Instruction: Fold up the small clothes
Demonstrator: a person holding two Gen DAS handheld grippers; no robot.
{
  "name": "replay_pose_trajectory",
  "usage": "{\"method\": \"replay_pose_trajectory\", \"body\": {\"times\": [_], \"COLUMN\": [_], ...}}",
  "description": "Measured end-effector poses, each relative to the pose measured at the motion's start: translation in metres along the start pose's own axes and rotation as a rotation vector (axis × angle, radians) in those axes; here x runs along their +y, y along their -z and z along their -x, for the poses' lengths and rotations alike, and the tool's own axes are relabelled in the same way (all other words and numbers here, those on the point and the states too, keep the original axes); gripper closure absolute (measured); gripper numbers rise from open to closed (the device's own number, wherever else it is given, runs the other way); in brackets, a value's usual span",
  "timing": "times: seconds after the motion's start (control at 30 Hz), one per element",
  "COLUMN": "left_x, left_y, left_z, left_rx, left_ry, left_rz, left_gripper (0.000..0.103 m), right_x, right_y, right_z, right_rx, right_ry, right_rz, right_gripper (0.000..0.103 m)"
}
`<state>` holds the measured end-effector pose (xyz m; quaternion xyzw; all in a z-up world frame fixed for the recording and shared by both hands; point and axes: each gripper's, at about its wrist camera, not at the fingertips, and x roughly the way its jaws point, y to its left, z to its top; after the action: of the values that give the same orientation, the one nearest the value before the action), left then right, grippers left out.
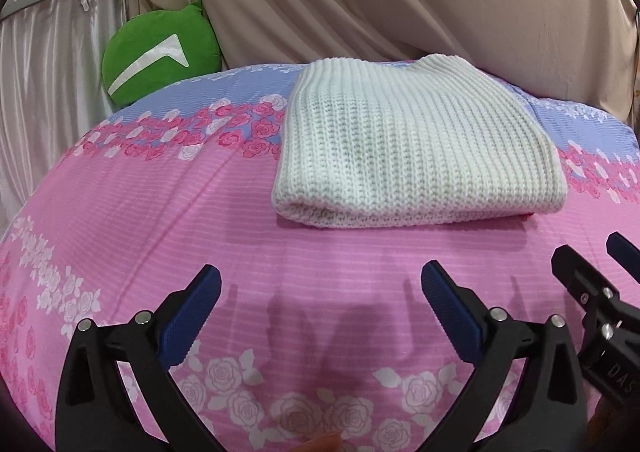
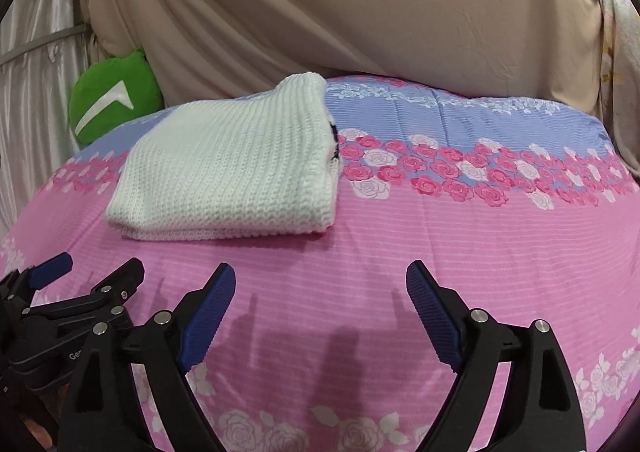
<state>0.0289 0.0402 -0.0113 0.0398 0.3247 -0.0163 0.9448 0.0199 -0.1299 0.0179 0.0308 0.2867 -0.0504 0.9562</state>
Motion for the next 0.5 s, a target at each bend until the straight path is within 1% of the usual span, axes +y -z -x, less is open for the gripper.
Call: {"method": "replay_pose_trajectory", "body": {"times": [0.2, 0.27, 0.5], "left_x": [-0.0035, -0.0052, -0.0030], "left_y": [0.0010, 0.0011, 0.0008], "left_z": [0.0005, 0.0001, -0.0016], "left_rx": [0.003, 0.005, 0.010], "left_ry": [-0.025, -0.045, -0.047], "left_rz": [-0.016, -0.024, -0.031], "left_gripper": [0.005, 0.005, 0.005], "right_x": [0.0045, 0.0042, 0.0000], "right_y": [0.0013, 0.0018, 0.0017], "right_z": [-0.0020, -0.0035, -0.0073], "right_rx": [0.018, 0.028, 0.045], "right_ry": [0.007, 0.015, 0.003], "right_rz": [0.024, 0.022, 0.014], "right_gripper": [0.017, 0.017, 0.017]}}
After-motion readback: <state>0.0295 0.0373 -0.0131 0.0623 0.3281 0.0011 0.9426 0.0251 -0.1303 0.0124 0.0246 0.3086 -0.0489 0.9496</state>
